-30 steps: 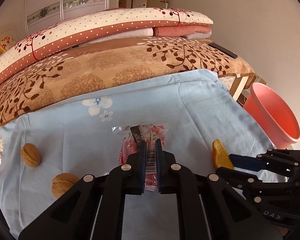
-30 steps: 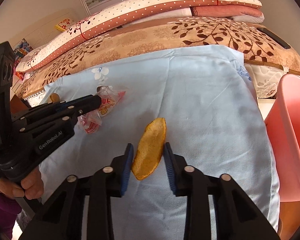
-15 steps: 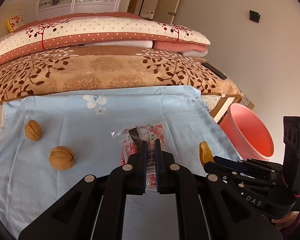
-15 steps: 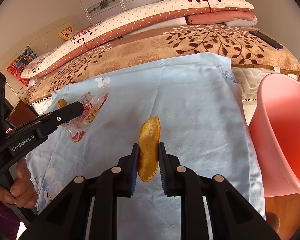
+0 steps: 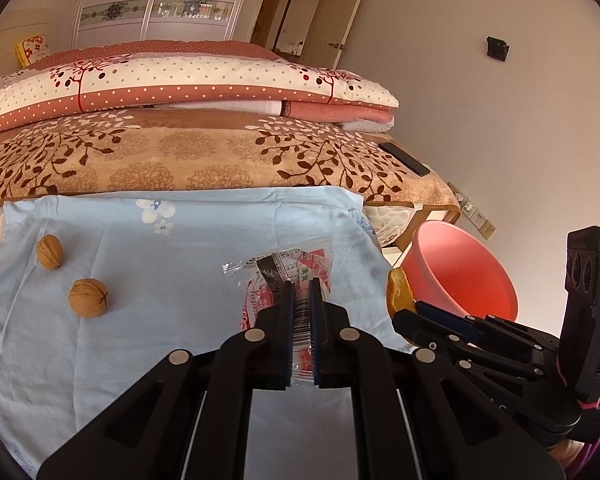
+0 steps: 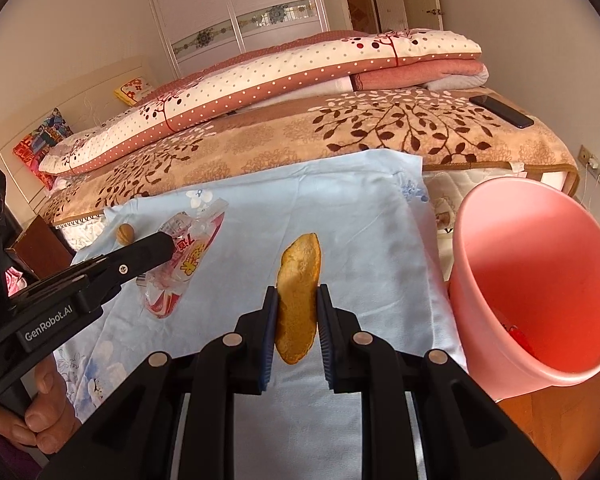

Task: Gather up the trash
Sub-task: 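Carry the candy wrapper and yellow peel in both tools over the pink bucket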

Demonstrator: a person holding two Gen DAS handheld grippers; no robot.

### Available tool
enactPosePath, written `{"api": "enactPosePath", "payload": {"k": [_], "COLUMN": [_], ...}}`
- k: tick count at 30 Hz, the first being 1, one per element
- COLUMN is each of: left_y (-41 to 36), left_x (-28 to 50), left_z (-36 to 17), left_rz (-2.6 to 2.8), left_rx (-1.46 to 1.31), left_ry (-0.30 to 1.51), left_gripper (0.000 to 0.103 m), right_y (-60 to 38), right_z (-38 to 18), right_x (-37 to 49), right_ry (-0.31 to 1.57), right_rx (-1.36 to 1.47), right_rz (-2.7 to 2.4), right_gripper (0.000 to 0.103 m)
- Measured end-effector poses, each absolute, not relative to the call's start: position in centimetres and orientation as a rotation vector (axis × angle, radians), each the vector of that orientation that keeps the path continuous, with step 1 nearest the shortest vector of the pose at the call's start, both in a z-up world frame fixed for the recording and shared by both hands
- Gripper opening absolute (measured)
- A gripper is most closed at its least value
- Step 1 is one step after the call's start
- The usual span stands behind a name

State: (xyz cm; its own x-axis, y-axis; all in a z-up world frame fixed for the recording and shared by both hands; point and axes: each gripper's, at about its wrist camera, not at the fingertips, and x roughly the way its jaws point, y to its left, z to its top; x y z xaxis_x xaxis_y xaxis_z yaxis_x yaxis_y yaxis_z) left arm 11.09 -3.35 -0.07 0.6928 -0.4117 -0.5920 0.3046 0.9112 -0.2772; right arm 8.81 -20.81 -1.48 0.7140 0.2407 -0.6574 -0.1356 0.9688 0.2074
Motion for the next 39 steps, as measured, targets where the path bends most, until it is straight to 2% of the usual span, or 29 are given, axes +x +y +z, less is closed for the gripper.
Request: {"api": "enactPosePath", "payload": {"k": [39], "left_y": [-18.7], "left_x": [11.0], "left_z": [2.7], "left_rz": [-0.568], "left_rx": [-0.031], "left_ry": [0.584], "left_gripper": [0.007], "right_y": [-35.1], "right_z": [0.2], "right_x": [5.3], "right_ry": [0.6], "right_rx": [0.263], "right_rz": [-0.084], "right_gripper": [0.019]}}
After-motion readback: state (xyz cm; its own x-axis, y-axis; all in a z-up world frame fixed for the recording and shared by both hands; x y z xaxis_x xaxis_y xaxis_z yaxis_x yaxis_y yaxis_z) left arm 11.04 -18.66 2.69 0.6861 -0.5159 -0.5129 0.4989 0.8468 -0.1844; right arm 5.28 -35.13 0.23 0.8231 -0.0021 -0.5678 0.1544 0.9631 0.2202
